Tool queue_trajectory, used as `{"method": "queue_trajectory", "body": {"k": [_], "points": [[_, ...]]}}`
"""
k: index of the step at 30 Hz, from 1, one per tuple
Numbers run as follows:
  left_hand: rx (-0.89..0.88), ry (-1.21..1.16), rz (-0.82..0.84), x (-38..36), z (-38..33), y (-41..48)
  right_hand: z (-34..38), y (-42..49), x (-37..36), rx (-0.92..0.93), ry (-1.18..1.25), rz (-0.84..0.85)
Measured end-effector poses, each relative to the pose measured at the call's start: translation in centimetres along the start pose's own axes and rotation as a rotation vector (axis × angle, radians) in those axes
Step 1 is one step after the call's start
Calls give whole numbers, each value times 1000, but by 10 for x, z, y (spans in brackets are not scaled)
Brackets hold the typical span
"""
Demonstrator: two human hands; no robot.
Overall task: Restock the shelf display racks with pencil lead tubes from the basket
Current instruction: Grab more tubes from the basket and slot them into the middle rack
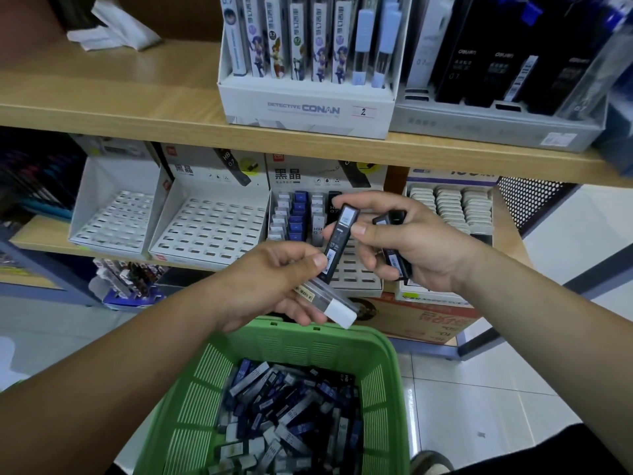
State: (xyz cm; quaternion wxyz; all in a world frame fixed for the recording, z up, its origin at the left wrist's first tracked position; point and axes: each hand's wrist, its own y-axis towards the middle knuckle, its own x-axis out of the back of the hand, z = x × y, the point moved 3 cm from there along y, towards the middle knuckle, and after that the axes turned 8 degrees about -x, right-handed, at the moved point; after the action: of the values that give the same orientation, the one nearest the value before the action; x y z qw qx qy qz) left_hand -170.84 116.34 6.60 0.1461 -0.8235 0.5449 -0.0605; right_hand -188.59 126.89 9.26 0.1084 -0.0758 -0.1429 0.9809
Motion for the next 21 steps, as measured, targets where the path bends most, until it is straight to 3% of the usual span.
{"method": "queue_trajectory", "body": {"k": [3, 10, 15, 21], "points": [[13, 6, -27, 1, 2, 1, -3, 2, -1, 30, -61, -78], [-58, 116, -178, 12, 0, 1, 0, 9, 16, 73, -165, -557], [-81, 156, -202, 16, 0, -2, 2, 16, 11, 3, -22, -582], [-99, 239, -185, 9, -1, 0, 5, 16, 2, 33, -91, -565]]}}
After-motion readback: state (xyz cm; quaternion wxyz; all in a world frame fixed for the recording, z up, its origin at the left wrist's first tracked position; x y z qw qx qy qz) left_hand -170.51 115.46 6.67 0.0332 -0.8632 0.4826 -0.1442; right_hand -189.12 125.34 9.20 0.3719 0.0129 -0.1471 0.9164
